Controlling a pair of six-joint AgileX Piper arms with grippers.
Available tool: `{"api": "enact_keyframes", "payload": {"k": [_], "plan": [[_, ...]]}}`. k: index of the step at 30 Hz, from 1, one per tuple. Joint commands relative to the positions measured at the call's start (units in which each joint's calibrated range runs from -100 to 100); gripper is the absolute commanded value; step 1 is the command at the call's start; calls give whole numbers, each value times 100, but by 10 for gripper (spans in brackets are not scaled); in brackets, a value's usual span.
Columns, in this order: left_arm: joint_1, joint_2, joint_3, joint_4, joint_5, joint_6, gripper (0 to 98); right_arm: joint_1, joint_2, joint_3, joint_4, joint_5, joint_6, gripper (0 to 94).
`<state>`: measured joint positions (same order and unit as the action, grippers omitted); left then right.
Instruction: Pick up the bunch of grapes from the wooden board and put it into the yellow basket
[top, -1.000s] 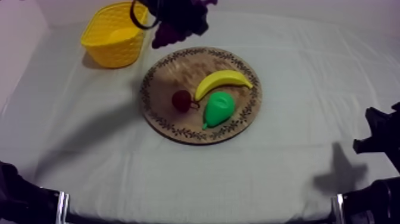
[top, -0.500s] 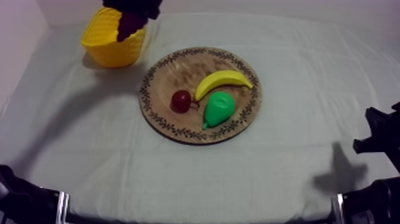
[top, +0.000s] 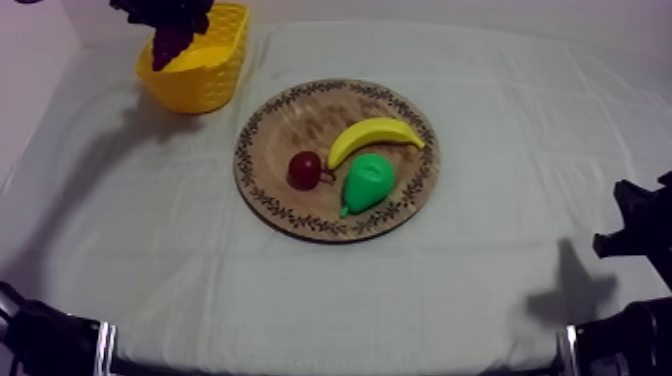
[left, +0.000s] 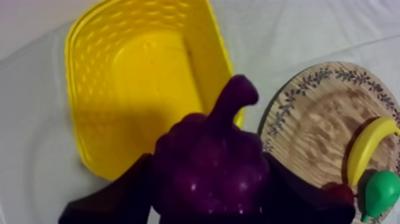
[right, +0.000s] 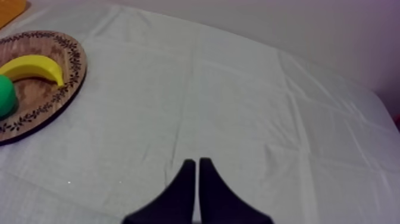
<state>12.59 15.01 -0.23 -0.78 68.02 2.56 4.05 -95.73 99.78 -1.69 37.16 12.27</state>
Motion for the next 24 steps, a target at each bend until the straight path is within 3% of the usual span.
{"api": "enact_keyframes", "payload": {"k": [1,8,24], "plan": [[-70,292,-317,15,129,-25,375,1,-2,-1,1,2,1,5],[-246,1312,-1470,35,556,-102,382,1,-2,-1,1,2,1,5],[-472,2988,-2872,32,649,-231,377,1,-2,-1,1,2,1,5]]}}
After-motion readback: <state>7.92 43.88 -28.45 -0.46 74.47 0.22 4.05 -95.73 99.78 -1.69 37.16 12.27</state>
